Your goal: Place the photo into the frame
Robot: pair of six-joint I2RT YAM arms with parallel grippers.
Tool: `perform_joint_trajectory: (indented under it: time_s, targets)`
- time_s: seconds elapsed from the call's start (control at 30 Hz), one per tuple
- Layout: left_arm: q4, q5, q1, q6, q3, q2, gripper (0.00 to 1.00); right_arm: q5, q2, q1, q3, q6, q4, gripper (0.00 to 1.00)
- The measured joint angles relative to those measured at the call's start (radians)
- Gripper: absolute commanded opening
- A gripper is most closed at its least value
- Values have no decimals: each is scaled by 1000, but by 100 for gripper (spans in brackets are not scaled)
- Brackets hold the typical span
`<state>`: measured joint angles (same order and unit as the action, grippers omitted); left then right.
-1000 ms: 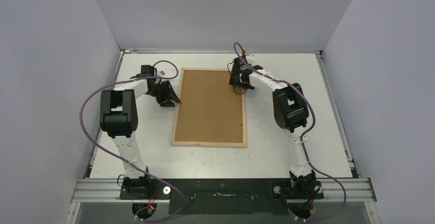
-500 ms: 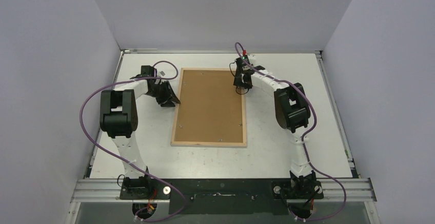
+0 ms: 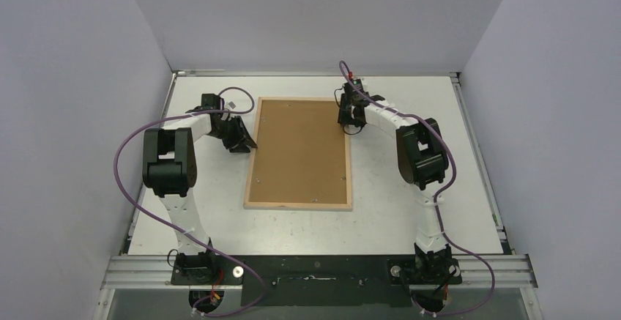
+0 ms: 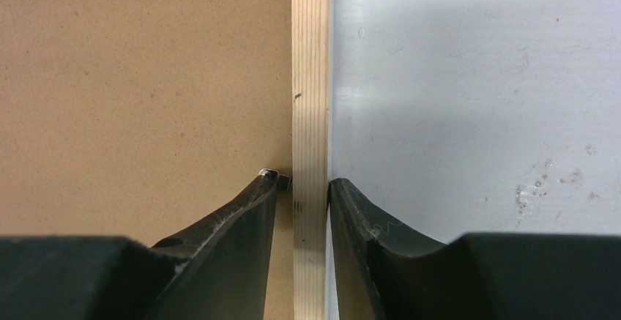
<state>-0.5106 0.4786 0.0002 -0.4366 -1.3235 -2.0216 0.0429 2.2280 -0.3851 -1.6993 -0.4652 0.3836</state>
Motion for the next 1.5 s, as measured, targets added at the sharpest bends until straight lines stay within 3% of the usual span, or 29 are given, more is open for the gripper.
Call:
perform_joint_trajectory:
  time_s: [0.3, 0.53, 0.97, 1.07, 1.27, 1.5]
  targets:
    - [-1, 0, 0, 0, 0, 0, 32, -82, -7, 20, 14, 48, -17, 26]
    - [-3, 0, 0, 0, -2, 0, 36, -102, -9, 27, 17, 49, -19, 43]
    - [-50, 6, 16, 1, -23, 0, 44, -155, -93, 26, 70, -5, 23, 53]
    - [-65, 5, 19, 6, -23, 3, 45, -185, -147, 25, 114, -56, -21, 53]
    - [-87, -9, 18, 23, 8, 32, 43, -257, -224, -20, 171, -128, -97, 40]
    - [-84, -20, -16, 21, 119, 106, 32, -369, -278, -124, 306, -209, -188, 39]
